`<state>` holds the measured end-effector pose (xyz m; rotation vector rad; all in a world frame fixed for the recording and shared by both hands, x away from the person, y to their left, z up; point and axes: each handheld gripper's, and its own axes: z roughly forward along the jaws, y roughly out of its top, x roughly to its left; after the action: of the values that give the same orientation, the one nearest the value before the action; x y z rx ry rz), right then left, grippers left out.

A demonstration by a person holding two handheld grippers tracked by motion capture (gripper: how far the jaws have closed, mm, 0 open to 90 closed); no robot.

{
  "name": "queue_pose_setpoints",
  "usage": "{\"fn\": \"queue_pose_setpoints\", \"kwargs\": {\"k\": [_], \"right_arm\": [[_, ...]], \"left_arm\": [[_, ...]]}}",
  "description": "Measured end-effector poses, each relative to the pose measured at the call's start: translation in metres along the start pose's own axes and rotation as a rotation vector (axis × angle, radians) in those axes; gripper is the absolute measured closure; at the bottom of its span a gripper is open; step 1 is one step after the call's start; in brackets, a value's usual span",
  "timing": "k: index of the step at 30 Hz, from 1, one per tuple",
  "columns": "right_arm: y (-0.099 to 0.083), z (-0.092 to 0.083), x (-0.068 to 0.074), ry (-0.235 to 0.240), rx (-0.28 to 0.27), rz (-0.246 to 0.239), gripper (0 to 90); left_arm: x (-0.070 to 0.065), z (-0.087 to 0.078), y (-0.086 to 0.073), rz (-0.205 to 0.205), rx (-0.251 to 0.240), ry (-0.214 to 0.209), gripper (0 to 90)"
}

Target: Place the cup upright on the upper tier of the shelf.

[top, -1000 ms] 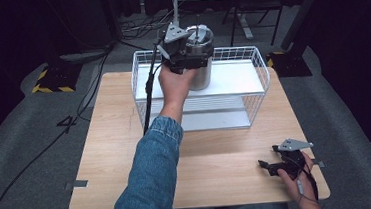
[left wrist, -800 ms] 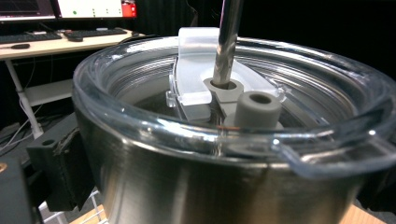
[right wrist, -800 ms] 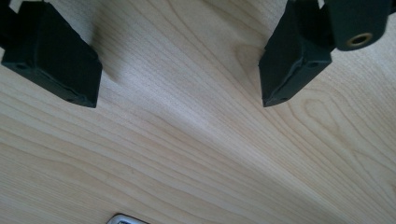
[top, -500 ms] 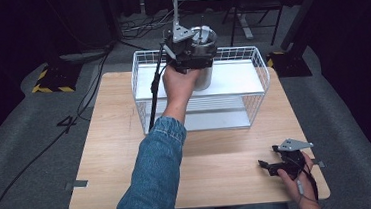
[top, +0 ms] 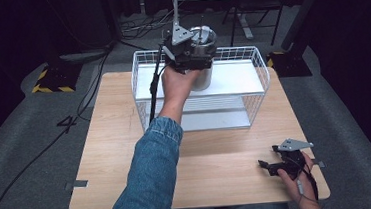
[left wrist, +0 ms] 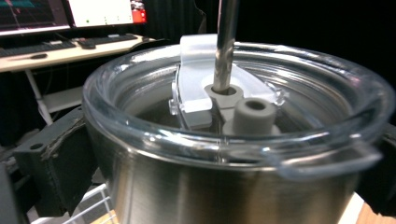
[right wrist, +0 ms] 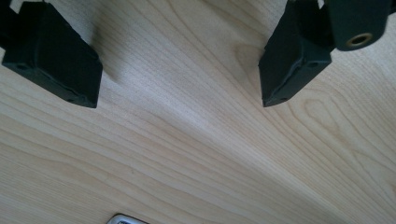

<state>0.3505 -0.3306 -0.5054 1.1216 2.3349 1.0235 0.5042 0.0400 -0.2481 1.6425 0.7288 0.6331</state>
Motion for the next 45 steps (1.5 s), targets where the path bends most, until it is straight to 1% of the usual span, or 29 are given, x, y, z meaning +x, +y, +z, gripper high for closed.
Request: {"fn": "queue_pose_setpoints", "kwargs": {"k": [2,4,8,10,12,14,18,22,24,29,30,31,34,38,40,41,42,43,44,45], "right_arm": [[0.000,0.000,0.000,0.000,0.000,0.000,13.9],[0.000,0.000,0.000,0.000,-0.001,0.003,13.9],[0.000,0.000,0.000,0.001,-0.001,0.001,13.8],[0.000,0.000,0.000,0.000,-0.002,0.001,13.9],[0.000,0.000,0.000,0.001,-0.002,0.001,13.9],[0.000,0.000,0.000,0.001,-0.002,0.002,13.9],[0.000,0.000,0.000,0.001,-0.001,0.002,13.9],[0.000,0.000,0.000,0.001,0.000,0.002,13.8],[0.001,0.001,0.000,0.005,0.001,-0.001,13.5],[0.001,0.001,-0.001,0.008,0.002,-0.003,13.4],[0.001,0.001,0.000,0.008,0.002,-0.003,13.4],[0.001,0.001,-0.001,0.009,0.004,-0.006,13.4],[0.001,0.001,-0.001,0.008,0.003,-0.005,13.4],[0.001,0.001,-0.001,0.007,0.003,-0.005,13.4],[0.001,0.001,-0.001,0.008,0.003,-0.005,13.4],[0.001,0.001,-0.001,0.008,0.003,-0.005,13.4],[0.001,0.001,-0.001,0.007,0.003,-0.005,13.4],[0.001,0.001,-0.001,0.008,0.003,-0.005,13.4],[0.001,0.001,-0.001,0.008,0.003,-0.005,13.4],[0.001,0.001,-0.001,0.008,0.003,-0.005,13.4]], "left_arm": [[0.000,-0.003,0.000,0.002,-0.004,0.005,0.0],[0.000,-0.005,0.000,0.003,-0.009,-0.002,0.0],[0.002,-0.011,-0.003,-0.025,-0.019,-0.021,0.0],[0.004,-0.016,-0.004,-0.040,-0.035,-0.039,0.0],[0.004,-0.022,-0.004,-0.046,-0.036,-0.047,0.0],[0.003,-0.029,-0.003,-0.035,-0.047,-0.047,0.0],[0.002,-0.043,-0.002,-0.015,-0.045,-0.058,0.0],[-0.002,-0.056,-0.002,-0.012,-0.048,-0.082,0.0],[-0.005,-0.063,-0.002,0.001,-0.049,-0.093,0.0],[-0.012,-0.083,-0.001,0.017,-0.057,-0.120,0.0],[-0.012,-0.083,-0.001,0.017,-0.057,-0.120,0.0],[-0.015,-0.093,-0.001,0.025,-0.061,-0.129,0.0],[-0.018,-0.108,-0.001,0.034,-0.064,-0.138,0.0],[-0.021,-0.128,-0.003,0.034,-0.067,-0.149,0.0],[-0.020,-0.136,-0.004,0.025,-0.069,-0.157,0.0],[-0.020,-0.136,-0.004,0.025,-0.069,-0.157,0.0],[-0.020,-0.143,-0.006,0.018,-0.071,-0.160,0.0],[-0.020,-0.143,-0.006,0.018,-0.071,-0.160,0.0],[-0.020,-0.151,-0.008,0.019,-0.073,-0.159,0.0],[-0.020,-0.151,-0.008,0.019,-0.073,-0.159,0.0]]}}
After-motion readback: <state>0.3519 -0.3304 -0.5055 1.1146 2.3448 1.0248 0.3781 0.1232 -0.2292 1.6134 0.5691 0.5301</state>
